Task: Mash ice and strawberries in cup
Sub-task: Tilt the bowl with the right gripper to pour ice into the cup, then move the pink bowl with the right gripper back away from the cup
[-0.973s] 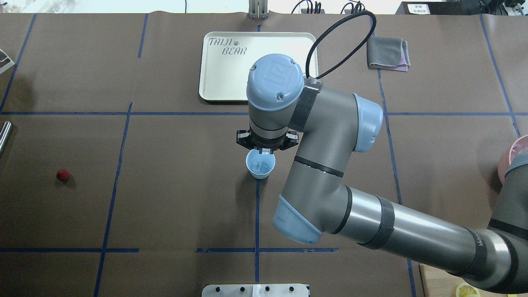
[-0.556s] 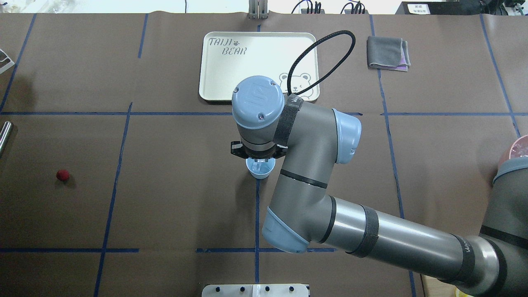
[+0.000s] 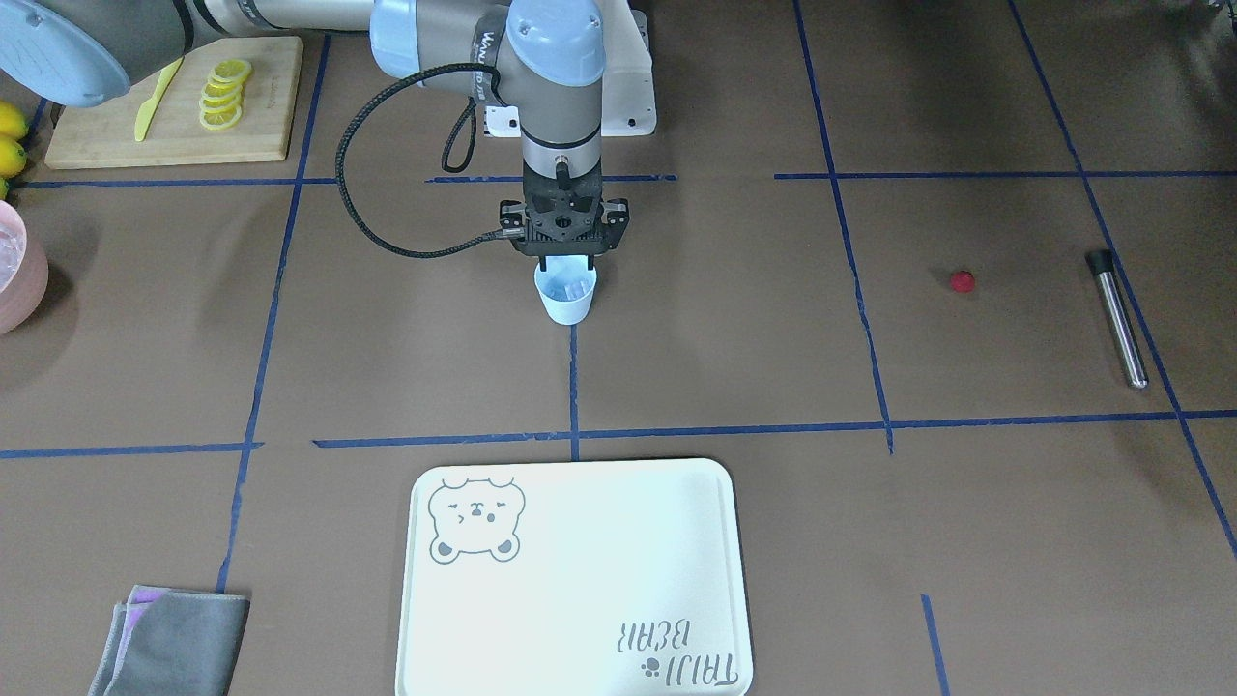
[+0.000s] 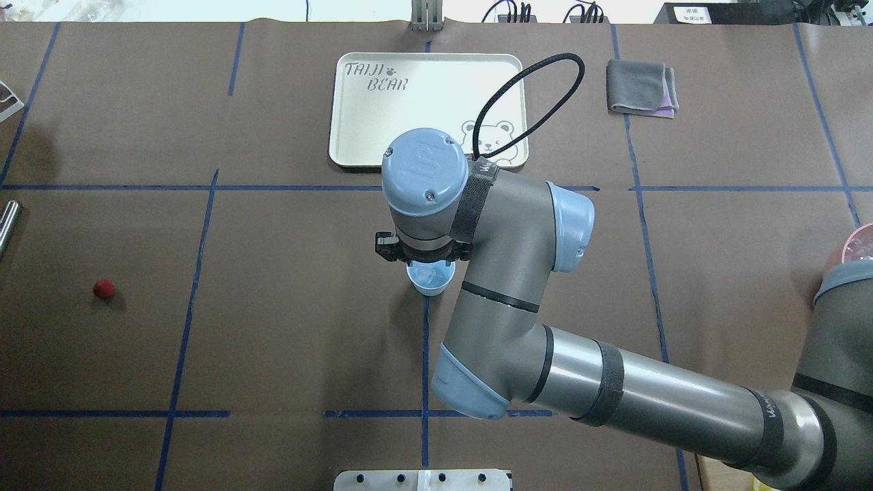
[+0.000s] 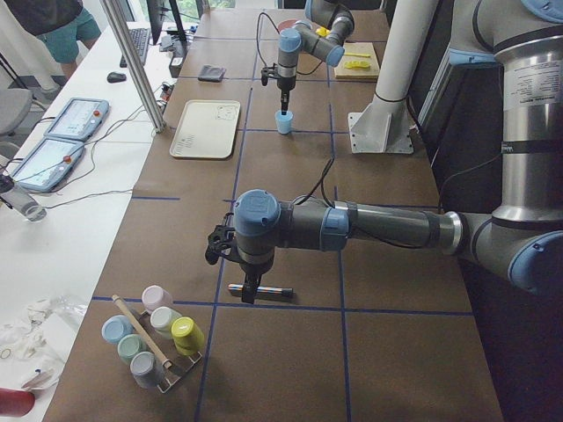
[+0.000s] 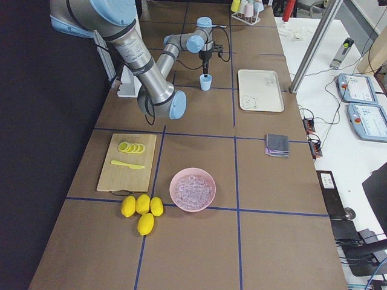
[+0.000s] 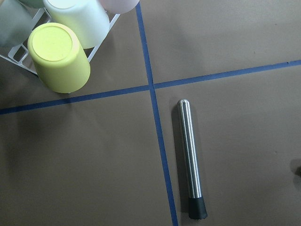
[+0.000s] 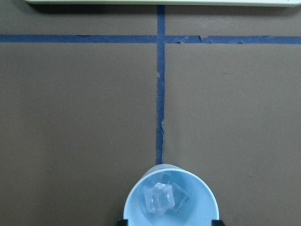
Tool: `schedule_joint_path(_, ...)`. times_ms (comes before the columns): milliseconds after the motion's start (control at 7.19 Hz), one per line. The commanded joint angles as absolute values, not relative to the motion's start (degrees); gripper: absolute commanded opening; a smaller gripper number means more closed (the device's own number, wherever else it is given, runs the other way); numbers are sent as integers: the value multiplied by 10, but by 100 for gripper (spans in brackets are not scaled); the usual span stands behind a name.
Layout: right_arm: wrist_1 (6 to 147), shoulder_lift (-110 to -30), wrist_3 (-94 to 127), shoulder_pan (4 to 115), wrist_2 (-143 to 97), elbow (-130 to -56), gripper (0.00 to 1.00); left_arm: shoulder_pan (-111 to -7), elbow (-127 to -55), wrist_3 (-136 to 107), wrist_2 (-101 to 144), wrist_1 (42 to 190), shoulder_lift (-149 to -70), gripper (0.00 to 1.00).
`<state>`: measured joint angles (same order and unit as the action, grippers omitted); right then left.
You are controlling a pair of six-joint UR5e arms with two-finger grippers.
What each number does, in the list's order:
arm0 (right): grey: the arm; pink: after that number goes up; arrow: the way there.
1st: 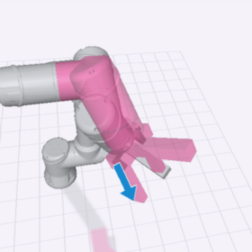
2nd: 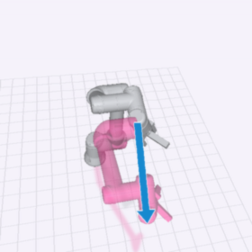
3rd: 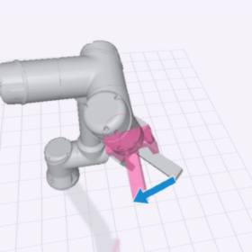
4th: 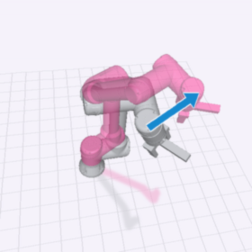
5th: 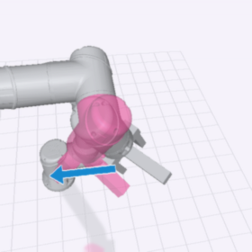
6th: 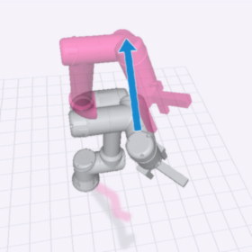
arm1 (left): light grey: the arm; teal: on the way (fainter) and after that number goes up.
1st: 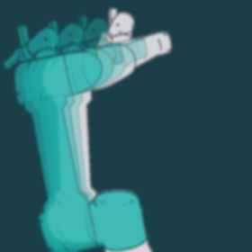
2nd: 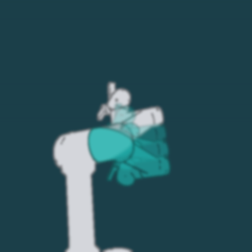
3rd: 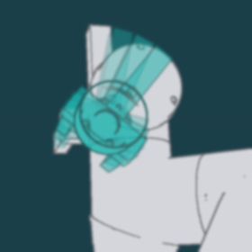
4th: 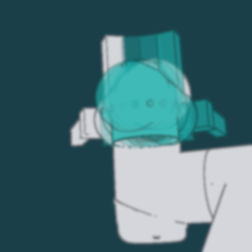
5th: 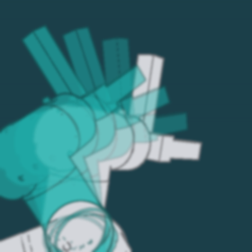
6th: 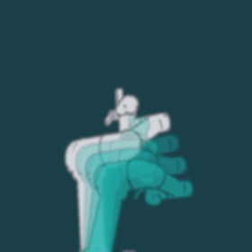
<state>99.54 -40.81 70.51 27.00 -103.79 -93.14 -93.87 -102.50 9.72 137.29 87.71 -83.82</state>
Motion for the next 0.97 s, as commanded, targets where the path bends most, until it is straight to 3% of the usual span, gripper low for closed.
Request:
schedule_joint_path(0, 990, -406, 705, 276, -1034, -945, 100, -938, -1026, 96, 1372, 877, -839, 100)
schedule_joint_path(278, 1008, -430, 698, 327, -1042, -1013, 100, -930, -1035, 87, 1368, 876, -842, 100)
schedule_joint_path(556, 1039, -522, 595, 422, -1076, -1106, 100, -871, -1048, -75, 1366, 957, -841, 100)
schedule_joint_path(834, 1034, -604, 421, 567, -1193, -1116, 100, -795, -1081, -208, 1349, 999, -837, 100)
